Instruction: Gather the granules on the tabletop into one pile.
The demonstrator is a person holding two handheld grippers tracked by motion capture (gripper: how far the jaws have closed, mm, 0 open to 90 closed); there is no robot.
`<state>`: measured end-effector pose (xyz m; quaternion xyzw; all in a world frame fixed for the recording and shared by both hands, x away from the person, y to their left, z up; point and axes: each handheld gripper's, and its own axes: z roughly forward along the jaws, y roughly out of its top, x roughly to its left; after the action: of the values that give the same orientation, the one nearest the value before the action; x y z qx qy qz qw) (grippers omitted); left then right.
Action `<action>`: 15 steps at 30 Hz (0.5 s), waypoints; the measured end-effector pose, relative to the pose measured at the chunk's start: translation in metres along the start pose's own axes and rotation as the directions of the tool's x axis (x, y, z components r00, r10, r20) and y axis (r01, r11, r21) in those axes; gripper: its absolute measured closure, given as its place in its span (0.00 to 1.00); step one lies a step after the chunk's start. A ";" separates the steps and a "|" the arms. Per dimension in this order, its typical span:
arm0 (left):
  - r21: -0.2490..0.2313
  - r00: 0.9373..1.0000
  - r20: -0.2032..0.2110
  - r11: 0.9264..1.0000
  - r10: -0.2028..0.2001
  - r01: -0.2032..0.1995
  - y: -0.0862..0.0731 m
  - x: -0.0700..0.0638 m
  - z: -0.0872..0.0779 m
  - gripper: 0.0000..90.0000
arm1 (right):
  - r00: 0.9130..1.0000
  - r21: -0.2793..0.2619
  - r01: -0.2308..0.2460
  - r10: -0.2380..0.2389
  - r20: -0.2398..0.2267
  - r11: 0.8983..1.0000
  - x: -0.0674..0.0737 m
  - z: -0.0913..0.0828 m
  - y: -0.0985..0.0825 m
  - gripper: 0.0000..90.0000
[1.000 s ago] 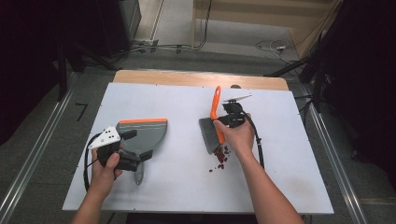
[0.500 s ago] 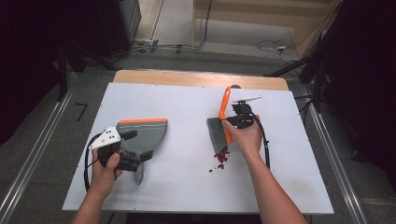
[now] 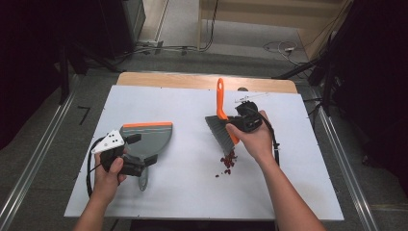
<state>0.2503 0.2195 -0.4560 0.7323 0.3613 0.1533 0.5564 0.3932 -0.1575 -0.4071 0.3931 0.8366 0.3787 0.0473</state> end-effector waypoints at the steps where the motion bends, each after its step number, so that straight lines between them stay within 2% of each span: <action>1: 0.001 1.000 -0.002 1.000 0.001 -0.001 0.000 0.000 0.000 0.00 | 0.998 0.007 0.055 -0.055 -0.009 0.998 0.005 -0.004 0.001 0.76; 3: 0.000 1.000 -0.003 1.000 -0.001 0.001 0.000 0.000 -0.001 0.00 | 0.989 0.041 0.146 -0.145 -0.019 0.988 0.014 -0.012 0.000 0.76; 5: -0.003 1.000 -0.004 1.000 -0.003 0.003 0.000 0.001 -0.001 0.00 | 0.975 0.072 0.220 -0.219 -0.031 0.973 0.021 -0.017 -0.005 0.76; 7: -0.004 1.000 -0.004 1.000 -0.002 0.002 0.000 0.001 -0.002 0.00 | 0.965 0.103 0.262 -0.258 -0.049 0.960 0.027 -0.022 -0.011 0.76; 9: -0.005 1.000 -0.003 1.000 -0.004 0.004 0.001 0.001 -0.002 0.00 | 0.950 0.111 0.310 -0.304 -0.067 0.944 0.031 -0.028 -0.018 0.76; 10: -0.006 1.000 -0.004 1.000 -0.003 0.003 0.001 0.001 -0.002 0.00 | 0.939 0.107 0.342 -0.335 -0.071 0.934 0.034 -0.030 -0.022 0.76; 12: -0.005 1.000 -0.006 1.000 -0.003 0.003 0.001 0.001 -0.002 0.00 | 0.915 0.122 0.403 -0.396 -0.077 0.907 0.042 -0.035 -0.031 0.76; 13: -0.004 1.000 -0.007 1.000 -0.003 0.003 0.001 0.001 -0.002 0.00 | 0.902 0.132 0.431 -0.422 -0.093 0.893 0.044 -0.036 -0.035 0.76; 15: -0.003 1.000 -0.005 1.000 -0.004 0.004 0.001 0.001 -0.002 0.00 | 0.884 0.160 0.466 -0.453 -0.113 0.870 0.050 -0.038 -0.044 0.76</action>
<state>0.2500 0.2214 -0.4548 0.7302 0.3641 0.1546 0.5571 0.3175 -0.1635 -0.3986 0.1716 0.9382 0.2923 0.0698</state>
